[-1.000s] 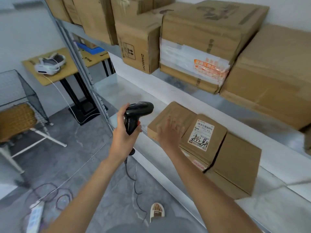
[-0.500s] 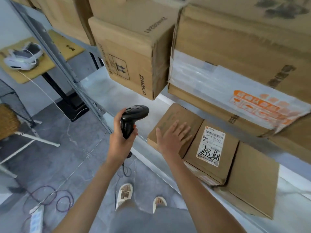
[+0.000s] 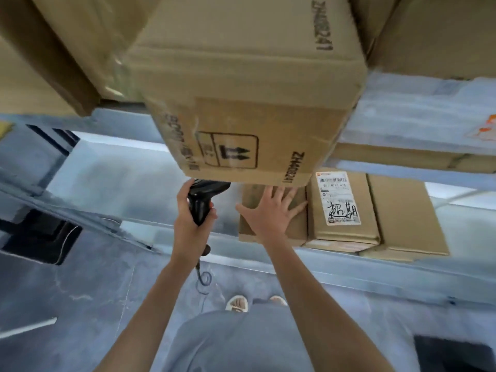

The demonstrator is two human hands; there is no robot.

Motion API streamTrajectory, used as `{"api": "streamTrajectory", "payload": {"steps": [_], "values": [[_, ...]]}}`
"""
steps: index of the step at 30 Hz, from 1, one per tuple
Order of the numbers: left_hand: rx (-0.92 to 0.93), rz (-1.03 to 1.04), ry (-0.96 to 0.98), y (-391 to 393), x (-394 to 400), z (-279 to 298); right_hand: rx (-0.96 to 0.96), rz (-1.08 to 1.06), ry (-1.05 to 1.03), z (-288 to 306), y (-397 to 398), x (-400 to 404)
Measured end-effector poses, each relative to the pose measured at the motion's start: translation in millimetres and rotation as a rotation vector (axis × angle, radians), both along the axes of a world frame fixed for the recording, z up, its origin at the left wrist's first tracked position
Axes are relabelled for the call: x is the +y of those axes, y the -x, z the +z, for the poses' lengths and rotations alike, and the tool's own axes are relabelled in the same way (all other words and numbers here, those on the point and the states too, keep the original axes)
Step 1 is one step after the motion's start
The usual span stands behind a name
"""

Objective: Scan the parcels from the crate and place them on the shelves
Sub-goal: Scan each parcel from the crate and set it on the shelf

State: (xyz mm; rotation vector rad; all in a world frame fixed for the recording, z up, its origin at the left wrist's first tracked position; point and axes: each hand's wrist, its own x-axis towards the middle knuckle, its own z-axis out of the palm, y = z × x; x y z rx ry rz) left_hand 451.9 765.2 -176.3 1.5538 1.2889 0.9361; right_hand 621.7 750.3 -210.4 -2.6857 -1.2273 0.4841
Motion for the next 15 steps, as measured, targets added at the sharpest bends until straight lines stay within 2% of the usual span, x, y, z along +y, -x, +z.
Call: {"api": "streamTrajectory", "payload": {"steps": [9,15], "values": [[-0.113,-0.074,0.051,2,13,-4,-0.002,-0.077,-0.062,7,-2,0],[-0.214,-0.027,0.073,7,15,-8,0.129,-0.126,-0.156,19,-14,-4]]}}
